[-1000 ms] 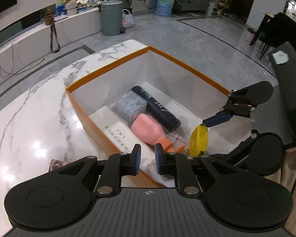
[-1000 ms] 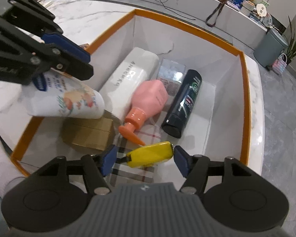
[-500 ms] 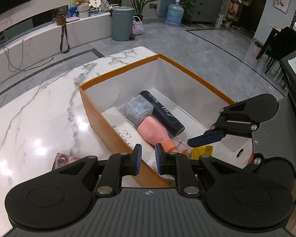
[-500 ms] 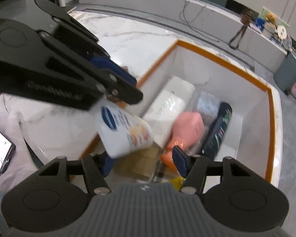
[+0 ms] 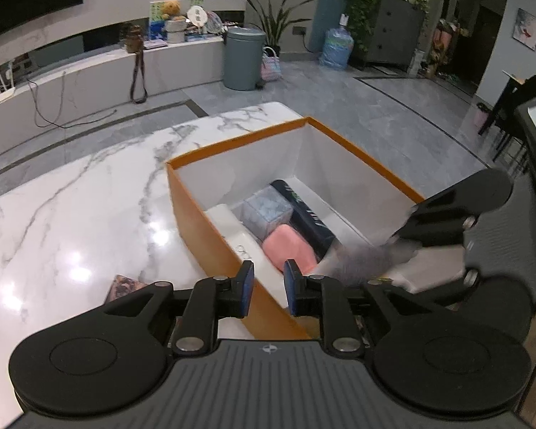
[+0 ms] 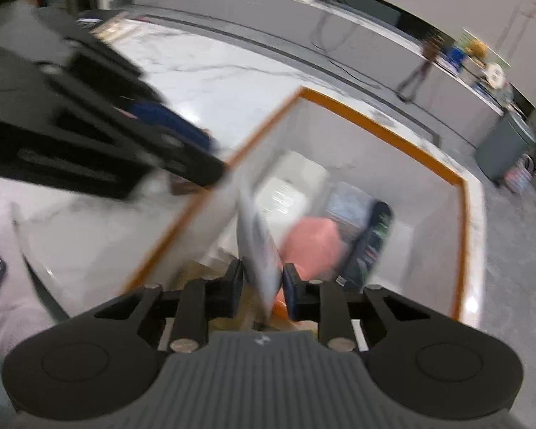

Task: Organize rigid objects
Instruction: 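Open the right tool to drop the yellow tape measure into the orange box, then move both tools back over the pink tape roll and anime card box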

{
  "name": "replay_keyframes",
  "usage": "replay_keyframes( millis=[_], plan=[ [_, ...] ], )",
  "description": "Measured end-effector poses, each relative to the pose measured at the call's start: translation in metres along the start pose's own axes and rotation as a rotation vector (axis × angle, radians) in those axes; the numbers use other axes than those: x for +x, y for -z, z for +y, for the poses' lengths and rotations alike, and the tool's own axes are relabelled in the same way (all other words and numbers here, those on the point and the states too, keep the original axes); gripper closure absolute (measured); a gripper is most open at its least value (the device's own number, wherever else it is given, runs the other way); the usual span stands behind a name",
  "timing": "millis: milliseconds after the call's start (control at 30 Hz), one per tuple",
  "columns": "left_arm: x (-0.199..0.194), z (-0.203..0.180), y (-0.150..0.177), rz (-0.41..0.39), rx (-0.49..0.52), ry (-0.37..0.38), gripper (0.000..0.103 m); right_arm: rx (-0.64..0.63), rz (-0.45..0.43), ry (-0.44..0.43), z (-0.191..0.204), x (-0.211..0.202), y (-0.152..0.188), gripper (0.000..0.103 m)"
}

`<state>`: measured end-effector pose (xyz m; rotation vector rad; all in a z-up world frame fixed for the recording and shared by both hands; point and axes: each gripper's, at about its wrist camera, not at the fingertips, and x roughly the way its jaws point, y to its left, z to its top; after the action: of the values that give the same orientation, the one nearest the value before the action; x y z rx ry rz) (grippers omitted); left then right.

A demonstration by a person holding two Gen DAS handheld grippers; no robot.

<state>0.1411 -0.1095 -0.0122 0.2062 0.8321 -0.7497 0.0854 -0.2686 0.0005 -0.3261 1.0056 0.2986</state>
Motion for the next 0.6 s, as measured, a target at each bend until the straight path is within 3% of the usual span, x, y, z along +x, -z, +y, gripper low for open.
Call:
replay_keyframes(
  millis=[233, 600],
  plan=[
    [-0.009, 0.007, 0.009, -0.012, -0.027, -0.03, 0.078, 0.058, 0.102, 0.11, -0.028, 0.005, 0.016, 0.081],
    [-0.02, 0.014, 0.02, 0.004, -0.017, -0.057, 0.077, 0.115, 0.239, 0.164, -0.046, 0.038, 0.029, 0.081]
  ],
)
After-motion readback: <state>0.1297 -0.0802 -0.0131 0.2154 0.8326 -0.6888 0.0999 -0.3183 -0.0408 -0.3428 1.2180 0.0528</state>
